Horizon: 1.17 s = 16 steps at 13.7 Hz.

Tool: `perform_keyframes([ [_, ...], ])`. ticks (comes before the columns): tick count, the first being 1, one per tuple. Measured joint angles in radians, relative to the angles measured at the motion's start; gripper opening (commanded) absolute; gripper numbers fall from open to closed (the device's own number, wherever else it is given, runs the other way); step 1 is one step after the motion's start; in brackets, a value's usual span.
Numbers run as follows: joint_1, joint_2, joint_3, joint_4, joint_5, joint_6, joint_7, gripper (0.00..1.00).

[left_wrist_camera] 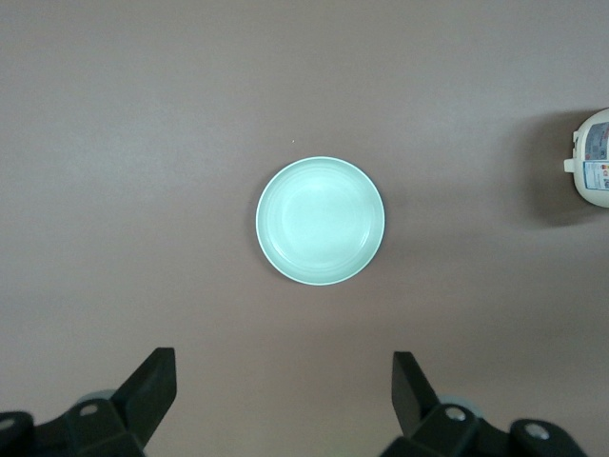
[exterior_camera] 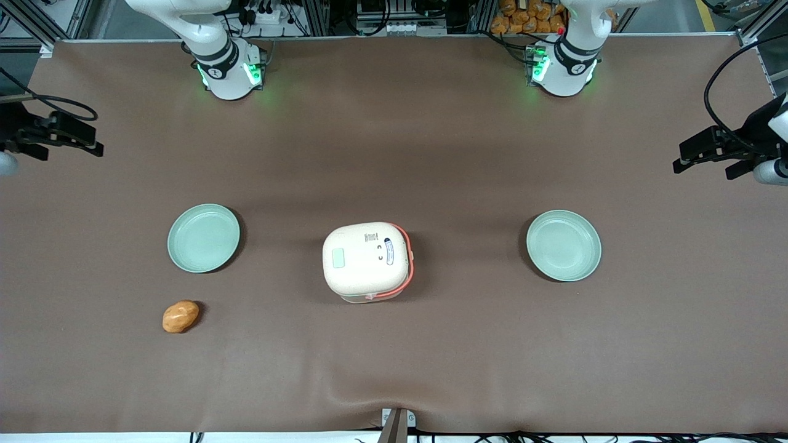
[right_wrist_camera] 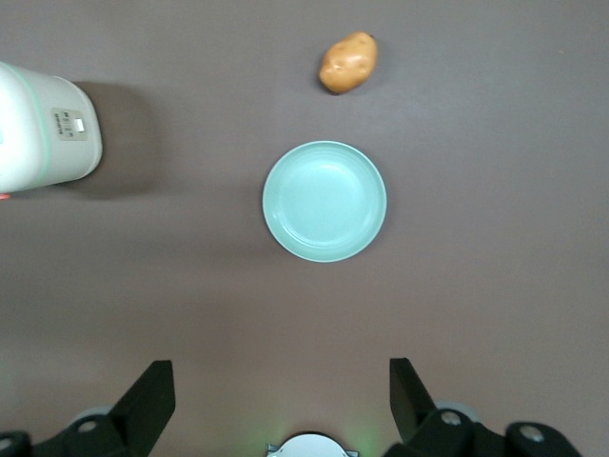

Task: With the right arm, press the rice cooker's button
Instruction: 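Move the right gripper over to the rice cooker's front button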

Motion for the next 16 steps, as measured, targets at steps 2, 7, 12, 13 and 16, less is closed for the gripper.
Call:
perform_keyframes([
  [2, 0.049, 0.021, 0.006, -0.001, 0.030, 0.051, 0.000, 0.62],
  [7, 0.186, 0.128, 0.013, -0.004, 0.129, 0.164, 0.025, 0.03],
  [12, 0.339, 0.243, 0.014, -0.007, 0.132, 0.342, 0.180, 0.00],
  [13, 0.365, 0.264, 0.015, -0.007, 0.132, 0.367, 0.205, 0.00],
  [16, 0.428, 0.331, 0.014, -0.009, 0.134, 0.484, 0.272, 0.00],
])
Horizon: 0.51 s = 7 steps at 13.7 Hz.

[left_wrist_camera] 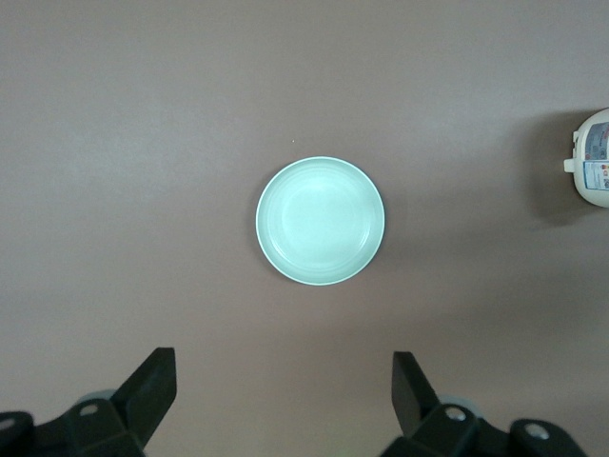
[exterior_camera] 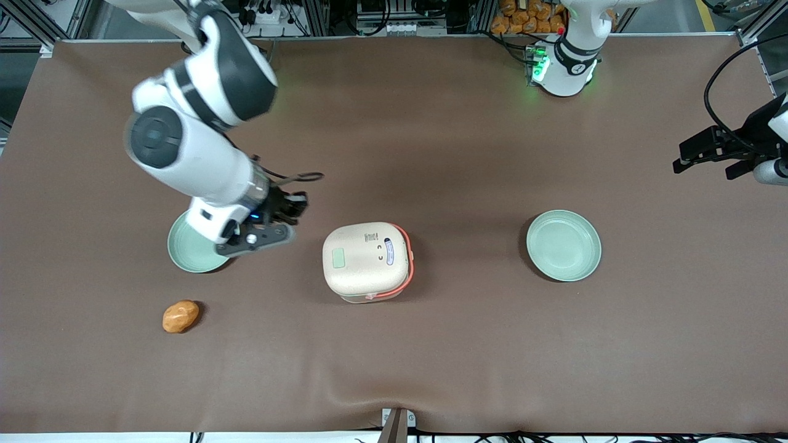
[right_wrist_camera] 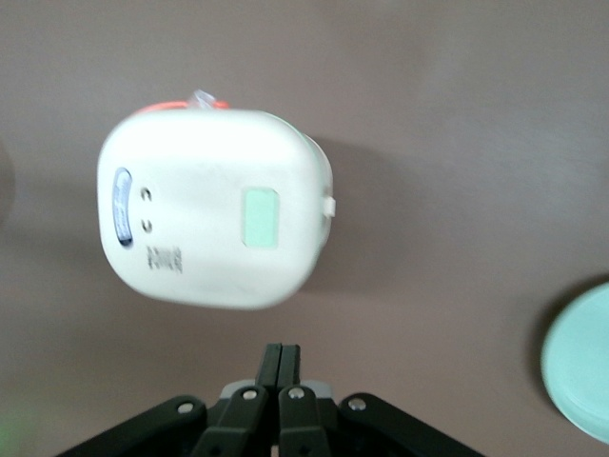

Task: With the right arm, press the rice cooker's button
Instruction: 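Move the right gripper over to the rice cooker's front button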

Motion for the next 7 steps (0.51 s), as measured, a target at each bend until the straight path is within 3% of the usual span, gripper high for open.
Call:
perform_keyframes([
  [7, 0.030, 0.133, -0.006, -0.001, 0.000, 0.168, 0.019, 0.00],
])
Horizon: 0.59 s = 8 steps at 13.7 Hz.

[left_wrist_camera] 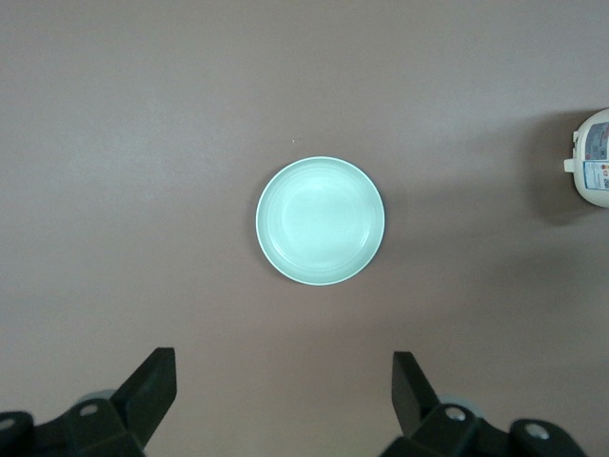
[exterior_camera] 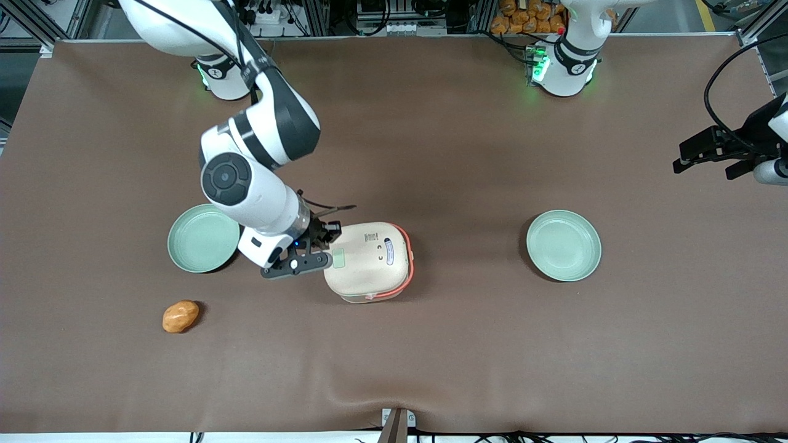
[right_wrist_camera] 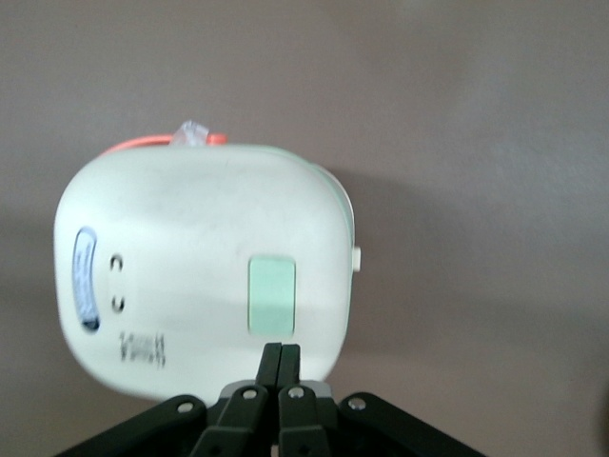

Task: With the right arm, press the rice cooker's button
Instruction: 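Press the rice cooker's button with the closed right gripper fingertips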

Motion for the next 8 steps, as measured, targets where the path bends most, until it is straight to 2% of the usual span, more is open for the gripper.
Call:
perform_keyframes([
  [8, 0.017, 0.051, 0.001, 0.000, 0.000, 0.095, 0.000, 0.00],
])
